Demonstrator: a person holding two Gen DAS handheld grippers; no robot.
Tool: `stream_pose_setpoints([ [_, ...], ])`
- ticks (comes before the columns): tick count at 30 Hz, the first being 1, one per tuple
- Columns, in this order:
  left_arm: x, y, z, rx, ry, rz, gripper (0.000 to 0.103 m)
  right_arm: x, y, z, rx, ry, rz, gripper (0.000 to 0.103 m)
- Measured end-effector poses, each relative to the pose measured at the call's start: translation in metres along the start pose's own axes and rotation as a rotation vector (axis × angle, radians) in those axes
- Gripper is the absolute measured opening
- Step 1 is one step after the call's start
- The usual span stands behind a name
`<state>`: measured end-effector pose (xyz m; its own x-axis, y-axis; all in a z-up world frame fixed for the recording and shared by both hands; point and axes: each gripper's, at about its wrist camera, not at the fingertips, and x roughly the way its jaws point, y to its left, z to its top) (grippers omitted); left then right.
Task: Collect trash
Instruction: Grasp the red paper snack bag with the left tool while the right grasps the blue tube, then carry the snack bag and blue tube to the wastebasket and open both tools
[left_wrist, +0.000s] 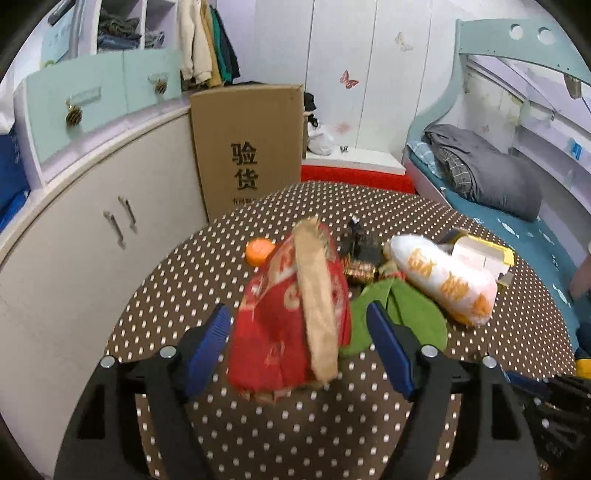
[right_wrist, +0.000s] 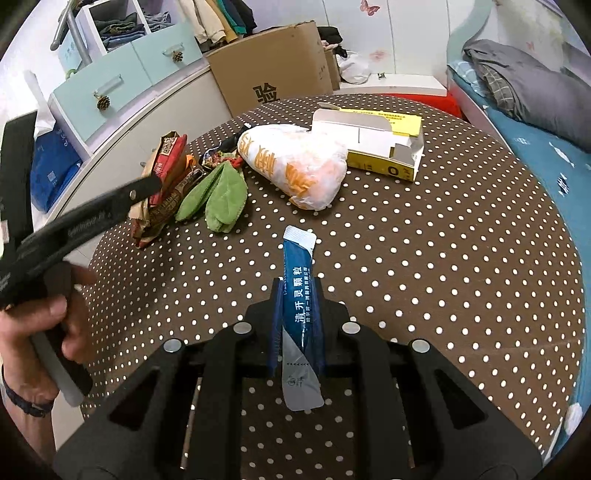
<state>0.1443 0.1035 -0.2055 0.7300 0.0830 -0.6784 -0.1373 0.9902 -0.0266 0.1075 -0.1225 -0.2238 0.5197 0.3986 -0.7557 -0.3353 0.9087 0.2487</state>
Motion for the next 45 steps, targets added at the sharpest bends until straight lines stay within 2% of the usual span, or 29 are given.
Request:
stream_pose_setpoints([
  [2, 0.011, -0.006, 0.003, 0.029, 0.021, 0.004, 0.073, -0.005, -0.001, -0.001, 0.004, -0.007, 0.001, 0.015],
  [3, 0.014, -0.007, 0.004, 0.034, 0.031, 0.0, 0.066, -0.006, -0.001, 0.0, 0.006, -0.01, 0.002, 0.015],
  [4, 0.019, -0.007, 0.004, 0.035, 0.05, -0.013, 0.043, -0.008, -0.001, 0.0, 0.007, -0.013, 0.002, 0.015],
  [6, 0.016, -0.005, 0.005, 0.026, 0.04, -0.017, 0.041, -0.014, -0.003, 0.0, 0.007, -0.024, 0.0, 0.015],
  [10, -0.004, -0.002, 0.005, 0.012, -0.001, -0.025, 0.029, -0.027, -0.013, 0.003, 0.024, -0.049, 0.004, 0.015],
  [18, -0.052, -0.007, 0.017, 0.016, -0.084, -0.06, 0.028, -0.056, -0.039, 0.016, 0.062, -0.122, -0.002, 0.015],
  [21, -0.074, -0.018, 0.026, 0.029, -0.125, -0.095, 0.029, -0.073, -0.054, 0.023, 0.083, -0.16, -0.01, 0.015],
  [26, -0.098, -0.051, 0.041, 0.061, -0.17, -0.199, 0.029, -0.106, -0.088, 0.028, 0.132, -0.232, -0.05, 0.015],
  [36, -0.11, -0.157, 0.054, 0.158, -0.169, -0.432, 0.029, -0.174, -0.183, 0.022, 0.296, -0.36, -0.153, 0.015],
  [43, -0.1, -0.248, 0.051, 0.24, -0.101, -0.585, 0.028, -0.202, -0.256, 0.001, 0.453, -0.4, -0.197, 0.015],
  [45, -0.091, -0.277, 0.047, 0.257, -0.054, -0.632, 0.028, -0.204, -0.275, -0.007, 0.499, -0.398, -0.197, 0.015],
])
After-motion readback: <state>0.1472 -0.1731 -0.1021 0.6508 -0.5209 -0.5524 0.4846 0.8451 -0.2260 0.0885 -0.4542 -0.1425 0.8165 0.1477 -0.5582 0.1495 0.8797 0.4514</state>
